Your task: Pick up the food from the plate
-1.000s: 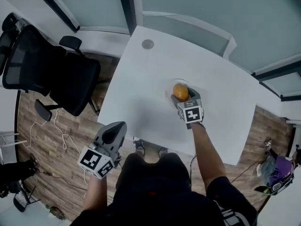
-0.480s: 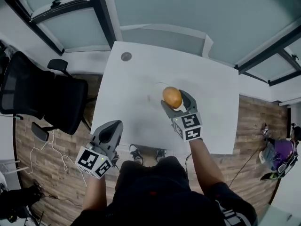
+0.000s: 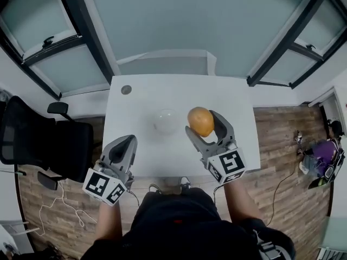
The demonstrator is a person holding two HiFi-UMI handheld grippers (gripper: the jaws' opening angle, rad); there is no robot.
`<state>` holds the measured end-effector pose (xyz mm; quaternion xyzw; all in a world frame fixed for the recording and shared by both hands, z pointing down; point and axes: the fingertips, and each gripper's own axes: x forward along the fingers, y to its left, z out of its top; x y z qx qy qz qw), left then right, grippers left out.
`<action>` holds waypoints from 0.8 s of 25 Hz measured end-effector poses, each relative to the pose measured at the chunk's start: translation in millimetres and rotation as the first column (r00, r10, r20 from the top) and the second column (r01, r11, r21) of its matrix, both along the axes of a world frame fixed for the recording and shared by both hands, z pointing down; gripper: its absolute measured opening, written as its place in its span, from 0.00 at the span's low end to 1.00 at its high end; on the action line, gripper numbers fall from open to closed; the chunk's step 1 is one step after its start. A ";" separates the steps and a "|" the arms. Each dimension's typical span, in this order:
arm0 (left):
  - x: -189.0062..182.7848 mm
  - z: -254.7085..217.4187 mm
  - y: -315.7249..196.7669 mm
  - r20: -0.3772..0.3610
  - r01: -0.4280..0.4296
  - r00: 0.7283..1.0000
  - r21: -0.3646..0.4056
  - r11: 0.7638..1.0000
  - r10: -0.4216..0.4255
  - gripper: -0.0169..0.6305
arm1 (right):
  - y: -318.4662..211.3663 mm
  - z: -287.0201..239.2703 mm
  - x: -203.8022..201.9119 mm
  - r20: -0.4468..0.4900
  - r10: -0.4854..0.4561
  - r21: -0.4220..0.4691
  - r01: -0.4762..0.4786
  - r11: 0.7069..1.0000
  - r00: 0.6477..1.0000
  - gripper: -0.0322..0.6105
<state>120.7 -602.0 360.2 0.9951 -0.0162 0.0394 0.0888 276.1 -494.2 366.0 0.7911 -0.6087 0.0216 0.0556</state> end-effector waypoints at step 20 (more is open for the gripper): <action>7.4 -50.7 29.5 -0.075 -0.075 0.994 0.095 0.993 0.082 0.06 | 52.1 -64.8 -13.5 -0.073 0.076 0.116 -0.067 0.991 0.994 0.62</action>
